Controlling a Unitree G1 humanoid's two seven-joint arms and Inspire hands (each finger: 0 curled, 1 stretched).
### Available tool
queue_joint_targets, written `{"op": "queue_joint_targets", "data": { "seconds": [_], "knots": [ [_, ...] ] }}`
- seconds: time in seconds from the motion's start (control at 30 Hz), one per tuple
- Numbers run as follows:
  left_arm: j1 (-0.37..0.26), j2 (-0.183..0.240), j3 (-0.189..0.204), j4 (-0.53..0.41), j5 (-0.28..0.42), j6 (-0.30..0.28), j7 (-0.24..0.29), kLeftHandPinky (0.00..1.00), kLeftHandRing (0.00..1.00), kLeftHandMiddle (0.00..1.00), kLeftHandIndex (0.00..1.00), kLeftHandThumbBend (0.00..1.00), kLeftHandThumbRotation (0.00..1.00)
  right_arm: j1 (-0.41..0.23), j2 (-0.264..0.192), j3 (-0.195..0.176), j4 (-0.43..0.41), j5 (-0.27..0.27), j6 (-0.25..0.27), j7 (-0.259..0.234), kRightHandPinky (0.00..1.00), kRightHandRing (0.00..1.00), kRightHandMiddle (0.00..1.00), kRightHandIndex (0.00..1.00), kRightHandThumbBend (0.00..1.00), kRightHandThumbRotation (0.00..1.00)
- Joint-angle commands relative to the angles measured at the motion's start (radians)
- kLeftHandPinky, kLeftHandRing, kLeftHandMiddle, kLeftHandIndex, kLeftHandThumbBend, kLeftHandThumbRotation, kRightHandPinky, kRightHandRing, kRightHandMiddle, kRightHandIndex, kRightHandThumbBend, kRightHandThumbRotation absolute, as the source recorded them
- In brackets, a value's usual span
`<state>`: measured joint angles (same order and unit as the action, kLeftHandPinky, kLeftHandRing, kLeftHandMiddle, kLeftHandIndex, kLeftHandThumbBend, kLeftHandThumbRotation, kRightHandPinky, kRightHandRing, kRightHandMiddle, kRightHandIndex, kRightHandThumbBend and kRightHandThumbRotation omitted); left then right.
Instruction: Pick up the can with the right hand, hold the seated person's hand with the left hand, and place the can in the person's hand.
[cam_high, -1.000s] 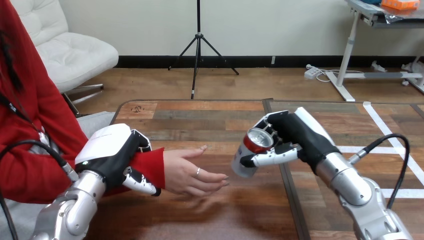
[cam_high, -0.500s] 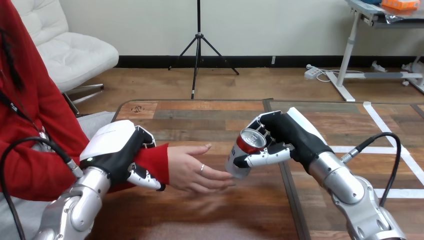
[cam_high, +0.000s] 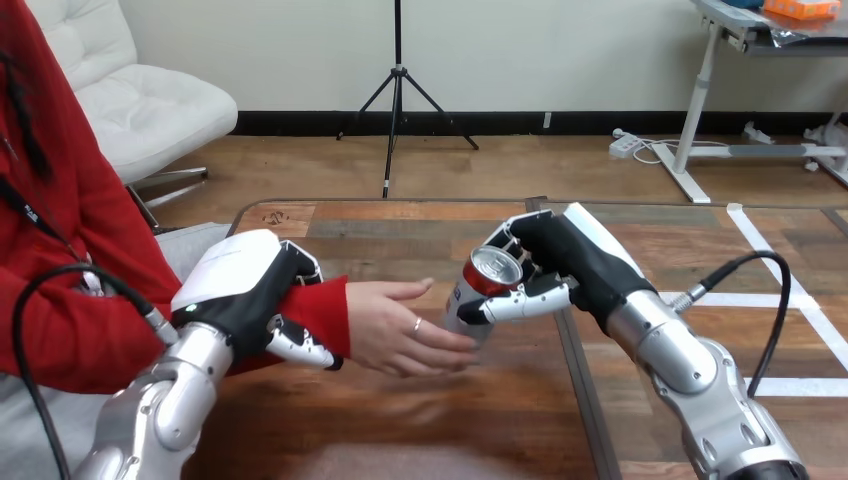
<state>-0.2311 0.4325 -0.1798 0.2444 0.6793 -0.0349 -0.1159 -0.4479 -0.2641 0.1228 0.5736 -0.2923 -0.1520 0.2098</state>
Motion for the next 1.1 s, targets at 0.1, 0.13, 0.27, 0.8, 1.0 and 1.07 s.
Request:
{"op": "queue_joint_targets", "data": {
  "seconds": [0.1,0.13,0.27,0.8,1.0,1.07],
  "knots": [
    [-0.395,-0.100,0.015,-0.118,-0.063,-0.045,0.052,0.19,0.25,0.34,0.32,0.74,0.00,-0.351,0.036,0.001,-0.186,0.002,-0.023,-0.017,0.29,0.33,0.40,0.45,0.70,0.00],
    [-0.395,-0.101,0.014,-0.116,-0.061,-0.046,0.053,0.19,0.25,0.34,0.32,0.74,0.00,-0.352,0.036,0.001,-0.185,0.002,-0.024,-0.018,0.29,0.33,0.40,0.44,0.70,0.00],
    [-0.404,-0.110,0.009,-0.110,-0.062,-0.044,0.045,0.20,0.26,0.34,0.32,0.74,0.00,-0.365,0.038,0.002,-0.183,0.006,-0.022,-0.010,0.28,0.33,0.39,0.44,0.70,0.00],
    [-0.416,-0.140,-0.001,-0.092,-0.068,-0.027,0.020,0.20,0.26,0.34,0.33,0.76,0.00,-0.393,0.050,0.002,-0.208,0.008,0.020,0.003,0.28,0.32,0.38,0.44,0.69,0.00],
    [-0.420,-0.149,-0.005,-0.087,-0.066,-0.010,0.005,0.19,0.25,0.34,0.33,0.74,0.00,-0.403,0.053,0.004,-0.218,0.006,0.028,0.009,0.27,0.32,0.38,0.44,0.69,0.00],
    [-0.422,-0.150,-0.007,-0.082,-0.064,-0.009,0.001,0.19,0.25,0.34,0.32,0.74,0.00,-0.406,0.054,0.003,-0.218,0.010,0.025,0.010,0.27,0.32,0.38,0.44,0.69,0.00]
  ]
}}
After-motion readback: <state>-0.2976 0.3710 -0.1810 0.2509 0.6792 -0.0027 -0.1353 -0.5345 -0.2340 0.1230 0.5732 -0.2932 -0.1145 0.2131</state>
